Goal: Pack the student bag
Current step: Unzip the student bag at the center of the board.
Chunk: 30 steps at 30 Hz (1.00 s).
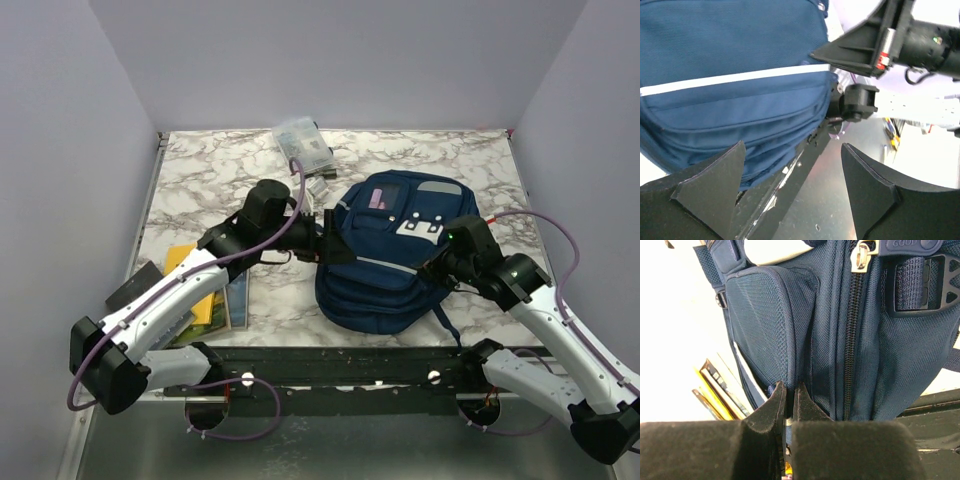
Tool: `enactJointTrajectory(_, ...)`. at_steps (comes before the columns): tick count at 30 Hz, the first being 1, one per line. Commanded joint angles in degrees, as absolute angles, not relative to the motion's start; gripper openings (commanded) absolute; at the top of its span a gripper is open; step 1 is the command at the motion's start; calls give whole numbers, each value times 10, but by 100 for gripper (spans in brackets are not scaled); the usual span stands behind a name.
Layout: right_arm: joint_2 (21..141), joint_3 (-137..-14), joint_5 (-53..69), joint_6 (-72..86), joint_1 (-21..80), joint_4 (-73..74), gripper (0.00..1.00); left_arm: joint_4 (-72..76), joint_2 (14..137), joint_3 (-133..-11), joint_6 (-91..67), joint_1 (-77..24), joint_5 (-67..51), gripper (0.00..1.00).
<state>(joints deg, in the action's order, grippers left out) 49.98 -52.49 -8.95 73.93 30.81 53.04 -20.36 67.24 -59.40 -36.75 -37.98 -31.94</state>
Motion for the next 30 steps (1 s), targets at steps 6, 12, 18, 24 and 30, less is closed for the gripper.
enactJointTrajectory(6,473,-533,-56,754,310,428,0,-241,734,-673,-303,-522,-220,78)
enactJointTrajectory(12,448,-529,-56,791,310,442,0,-217,743,-673,-202,-649,-27,82)
enactJointTrajectory(18,465,-534,-8,778,309,429,0,-254,813,-715,-230,-670,76,82)
enactJointTrajectory(24,461,-536,-4,777,310,427,0,-252,854,-725,-249,-670,95,82)
enactJointTrajectory(30,474,-530,29,774,310,406,0,-222,874,-736,-264,-677,37,86)
